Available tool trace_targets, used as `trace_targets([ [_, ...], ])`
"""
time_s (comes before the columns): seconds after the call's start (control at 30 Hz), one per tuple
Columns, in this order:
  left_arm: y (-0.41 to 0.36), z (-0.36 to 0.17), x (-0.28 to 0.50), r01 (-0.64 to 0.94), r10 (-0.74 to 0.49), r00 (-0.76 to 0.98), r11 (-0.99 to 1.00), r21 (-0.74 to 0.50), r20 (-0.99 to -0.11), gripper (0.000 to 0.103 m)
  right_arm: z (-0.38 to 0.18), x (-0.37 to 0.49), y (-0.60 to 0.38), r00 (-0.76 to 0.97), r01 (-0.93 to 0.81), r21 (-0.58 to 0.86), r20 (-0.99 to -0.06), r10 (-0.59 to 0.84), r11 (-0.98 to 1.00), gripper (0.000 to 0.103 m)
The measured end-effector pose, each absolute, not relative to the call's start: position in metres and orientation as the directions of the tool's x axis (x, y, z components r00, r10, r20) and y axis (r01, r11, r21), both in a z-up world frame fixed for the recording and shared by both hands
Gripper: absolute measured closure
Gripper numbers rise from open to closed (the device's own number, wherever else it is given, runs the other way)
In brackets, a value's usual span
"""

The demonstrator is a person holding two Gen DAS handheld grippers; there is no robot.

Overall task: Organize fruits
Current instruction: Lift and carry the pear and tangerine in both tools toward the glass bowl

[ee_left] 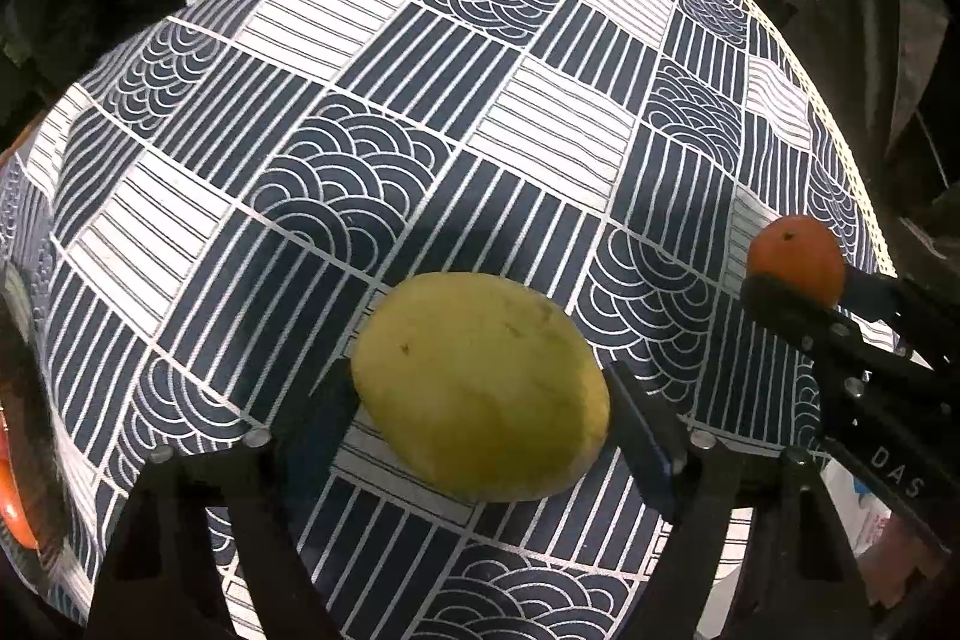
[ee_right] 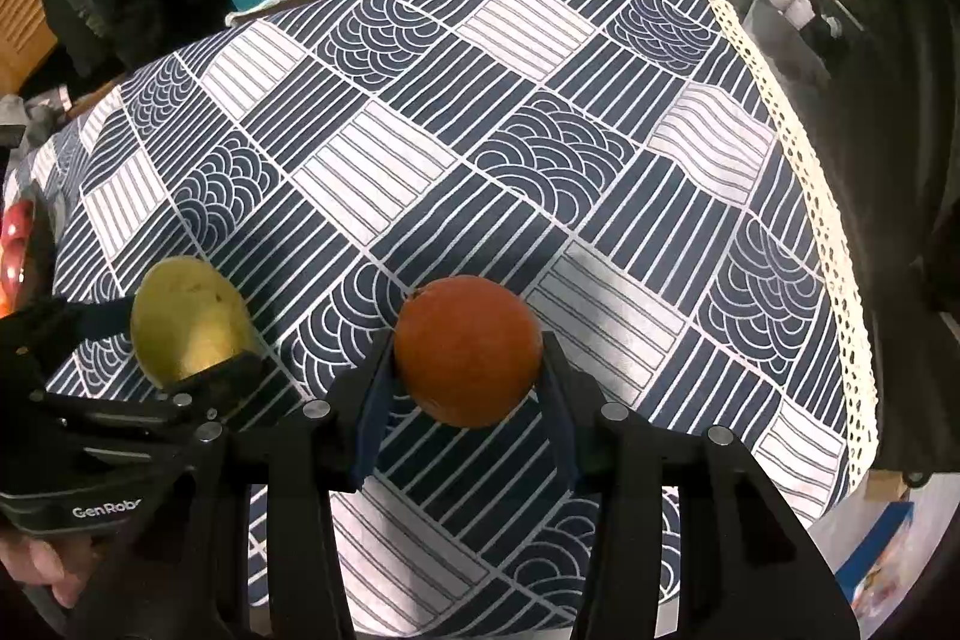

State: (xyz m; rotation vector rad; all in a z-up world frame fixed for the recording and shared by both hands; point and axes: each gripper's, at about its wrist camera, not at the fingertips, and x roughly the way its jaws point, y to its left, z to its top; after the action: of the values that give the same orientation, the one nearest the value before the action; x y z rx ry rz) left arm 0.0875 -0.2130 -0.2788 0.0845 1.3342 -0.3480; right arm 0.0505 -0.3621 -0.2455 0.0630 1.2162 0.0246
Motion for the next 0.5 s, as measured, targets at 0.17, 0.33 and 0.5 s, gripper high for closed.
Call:
trace_targets([
  [0.17, -0.212, -0.277, 0.086, 0.299, -0.213, 0.208, 0.943, -0.146, -0.955, 0.023, -0.245, 0.051, -0.359, 0.35, 0.005, 0.052, -0.935, 0.047, 0.999, 0.058],
  [0.33, -0.208, -0.272, 0.081, 0.305, -0.189, 0.249, 0.946, -0.109, -0.95, 0.024, -0.241, 0.053, -0.354, 0.366, -0.005, 0.045, -0.93, 0.044, 0.999, 0.058],
  [0.5, -0.203, -0.259, 0.08, 0.305, -0.186, 0.286, 0.948, -0.094, -0.94, 0.024, -0.234, 0.054, -0.35, 0.384, -0.017, 0.043, -0.922, 0.047, 0.999, 0.058],
])
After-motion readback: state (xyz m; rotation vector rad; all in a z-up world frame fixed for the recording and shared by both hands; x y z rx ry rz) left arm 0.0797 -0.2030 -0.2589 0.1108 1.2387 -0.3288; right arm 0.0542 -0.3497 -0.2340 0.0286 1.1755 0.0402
